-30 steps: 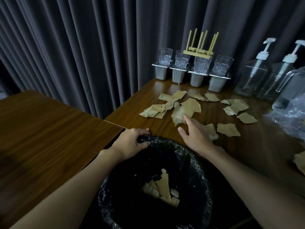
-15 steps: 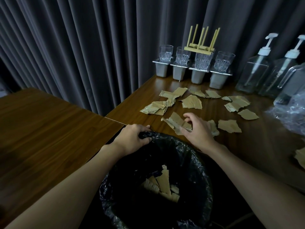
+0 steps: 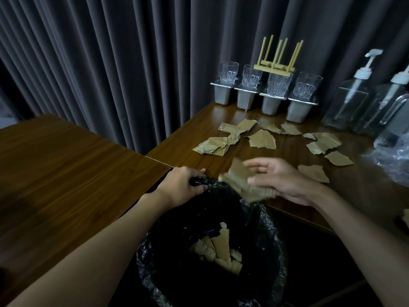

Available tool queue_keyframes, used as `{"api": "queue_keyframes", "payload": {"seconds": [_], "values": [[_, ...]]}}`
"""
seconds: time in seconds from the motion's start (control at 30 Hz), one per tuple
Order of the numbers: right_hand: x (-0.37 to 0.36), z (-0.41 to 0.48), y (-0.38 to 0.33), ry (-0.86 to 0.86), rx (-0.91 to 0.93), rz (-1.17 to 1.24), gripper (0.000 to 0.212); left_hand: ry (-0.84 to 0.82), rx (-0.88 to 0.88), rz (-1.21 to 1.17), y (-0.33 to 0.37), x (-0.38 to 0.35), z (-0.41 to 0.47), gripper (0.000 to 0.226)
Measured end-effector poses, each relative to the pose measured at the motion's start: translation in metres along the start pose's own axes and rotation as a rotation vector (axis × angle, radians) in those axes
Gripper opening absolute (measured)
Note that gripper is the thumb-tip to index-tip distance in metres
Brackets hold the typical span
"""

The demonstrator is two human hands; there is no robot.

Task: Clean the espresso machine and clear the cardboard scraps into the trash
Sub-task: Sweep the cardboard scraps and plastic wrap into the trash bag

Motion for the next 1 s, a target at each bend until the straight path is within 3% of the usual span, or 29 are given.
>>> {"api": "queue_keyframes", "payload": {"seconds": [0.07,0.17,0.27,0.37,0.63,0.83,1.0], "values": [[-0.011,0.001,0.001,-0.069,0.015,-0.180,0.047,0.000,-0.003,0.002,0.000,0.000,0.000,0.030],[0.003,0.023,0.004,0.163,0.072,-0.276,0.040,0.005,-0.007,-0.001,0.000,-0.001,0.000,0.029],[-0.004,0.049,0.016,0.210,0.109,-0.311,0.042,0.001,-0.010,-0.003,0.000,-0.001,0.000,0.030],[-0.004,0.071,0.015,0.306,0.214,-0.542,0.043,-0.014,-0.013,0.010,-0.001,-0.003,0.001,0.031],[-0.031,0.113,0.004,0.167,0.367,-1.064,0.054,-0.039,-0.011,0.035,-0.006,-0.005,0.007,0.030],[-0.021,0.111,0.004,0.260,0.314,-1.038,0.051,-0.040,-0.008,0.020,-0.007,-0.004,0.008,0.030],[-0.010,0.088,0.002,0.381,0.299,-0.932,0.029,-0.045,0.002,0.041,-0.008,-0.003,0.008,0.030]]}}
Point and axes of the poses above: each hand's wrist, its own z-axis towards the middle knuckle, its own x-axis out of the back of the hand, y = z × x, the point moved 10 cm from there along z, towards the middle knuckle, and after that the axes turned 2 degrees about y, right-handed, at the moved point
